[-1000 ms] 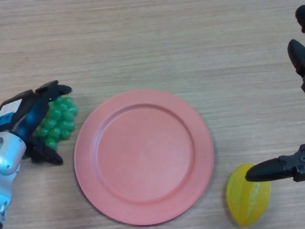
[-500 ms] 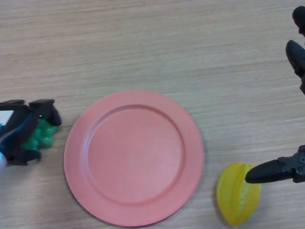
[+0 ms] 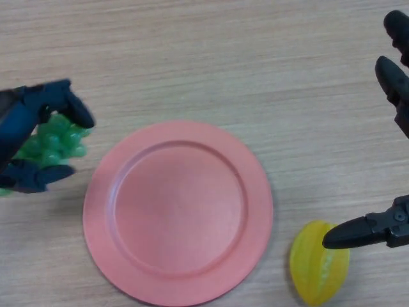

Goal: Pick up the green grapes and place it on the plate

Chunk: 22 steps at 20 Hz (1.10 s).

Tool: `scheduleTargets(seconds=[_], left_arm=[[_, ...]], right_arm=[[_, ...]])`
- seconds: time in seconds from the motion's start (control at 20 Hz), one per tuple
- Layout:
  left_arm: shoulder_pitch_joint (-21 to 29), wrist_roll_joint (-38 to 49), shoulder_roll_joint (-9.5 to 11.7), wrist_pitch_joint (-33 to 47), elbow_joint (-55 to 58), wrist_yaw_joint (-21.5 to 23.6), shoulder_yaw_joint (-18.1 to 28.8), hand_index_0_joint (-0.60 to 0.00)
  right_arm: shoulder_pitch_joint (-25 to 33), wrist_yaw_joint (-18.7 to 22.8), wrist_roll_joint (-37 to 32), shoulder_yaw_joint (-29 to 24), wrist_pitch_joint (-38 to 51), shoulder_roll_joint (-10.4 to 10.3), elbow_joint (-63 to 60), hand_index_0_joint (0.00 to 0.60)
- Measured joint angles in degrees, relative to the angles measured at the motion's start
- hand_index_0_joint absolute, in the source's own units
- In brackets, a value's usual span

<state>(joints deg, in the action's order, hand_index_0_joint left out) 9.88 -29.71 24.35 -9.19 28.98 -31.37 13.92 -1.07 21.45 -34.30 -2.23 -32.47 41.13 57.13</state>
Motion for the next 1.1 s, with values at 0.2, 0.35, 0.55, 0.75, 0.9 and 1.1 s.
scheduleTargets(seconds=[0.2,0.35,0.55,0.75,0.9,1.1], left_arm=[[1.86,4.25,-4.38,-16.07,11.39,-5.09,-7.49,-0.6],[2.91,6.66,-5.15,-16.94,12.95,-5.03,-10.65,-0.3],[2.87,11.08,-6.72,-17.05,12.97,-1.07,-9.26,0.0],[2.82,13.3,-5.69,-19.73,14.74,-0.52,-8.64,0.0],[2.81,18.27,-5.9,-20.26,15.4,2.54,-6.4,0.0],[1.04,29.0,-6.1,-17.52,12.28,12.8,2.94,0.0]], right_arm=[[-0.11,0.25,0.01,0.03,1.42,0.01,0.0,0.0],[-0.45,0.27,0.02,0.04,1.5,0.01,0.0,0.0],[-1.06,0.27,0.03,0.04,1.71,0.08,0.0,0.0],[-0.42,0.6,0.11,0.36,1.71,0.67,0.0,0.0],[0.35,0.85,0.1,2.11,1.71,0.67,0.0,0.0],[2.16,0.88,0.11,2.22,1.7,0.67,-0.01,0.0]])
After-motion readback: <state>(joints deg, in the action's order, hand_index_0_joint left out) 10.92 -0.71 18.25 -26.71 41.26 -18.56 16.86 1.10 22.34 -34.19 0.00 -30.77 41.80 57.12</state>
